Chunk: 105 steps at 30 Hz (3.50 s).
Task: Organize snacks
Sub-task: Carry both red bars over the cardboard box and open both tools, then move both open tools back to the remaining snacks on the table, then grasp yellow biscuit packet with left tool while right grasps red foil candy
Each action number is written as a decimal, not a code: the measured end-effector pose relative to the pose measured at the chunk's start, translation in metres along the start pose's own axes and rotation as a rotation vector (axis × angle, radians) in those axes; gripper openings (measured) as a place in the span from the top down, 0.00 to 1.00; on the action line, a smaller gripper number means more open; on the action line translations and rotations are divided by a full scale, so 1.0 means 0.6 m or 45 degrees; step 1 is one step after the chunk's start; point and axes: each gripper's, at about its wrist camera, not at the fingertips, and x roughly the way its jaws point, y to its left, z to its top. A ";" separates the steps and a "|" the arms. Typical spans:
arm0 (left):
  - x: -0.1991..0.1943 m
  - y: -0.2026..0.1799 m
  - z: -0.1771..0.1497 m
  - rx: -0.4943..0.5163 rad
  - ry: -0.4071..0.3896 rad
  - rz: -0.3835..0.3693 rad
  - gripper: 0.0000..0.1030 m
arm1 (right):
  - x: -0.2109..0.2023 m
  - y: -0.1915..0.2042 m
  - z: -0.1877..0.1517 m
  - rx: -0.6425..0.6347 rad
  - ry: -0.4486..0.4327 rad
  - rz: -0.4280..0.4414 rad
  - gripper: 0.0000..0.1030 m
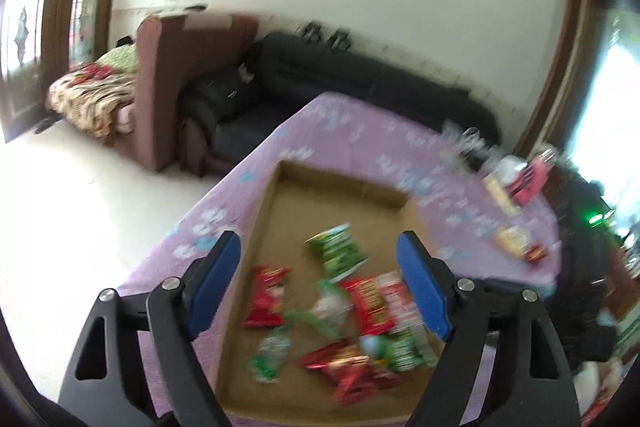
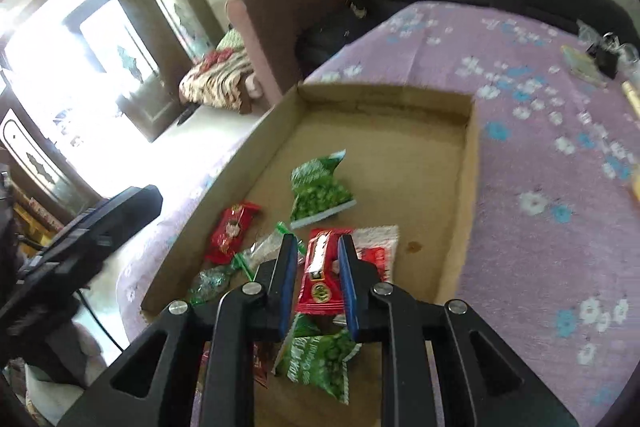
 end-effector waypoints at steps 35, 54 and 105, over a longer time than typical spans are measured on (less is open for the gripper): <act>-0.245 -0.321 -0.086 0.362 -0.204 -0.321 0.12 | -0.420 -0.089 -0.163 -0.073 -0.717 -0.860 0.22; -0.016 -0.287 -0.061 0.168 0.126 -0.376 0.12 | -0.377 -0.484 -0.105 0.656 -0.335 -0.448 0.44; 0.437 -0.581 -0.135 0.658 0.718 -0.064 0.54 | -0.268 -0.606 -0.100 0.788 -0.380 -0.266 0.65</act>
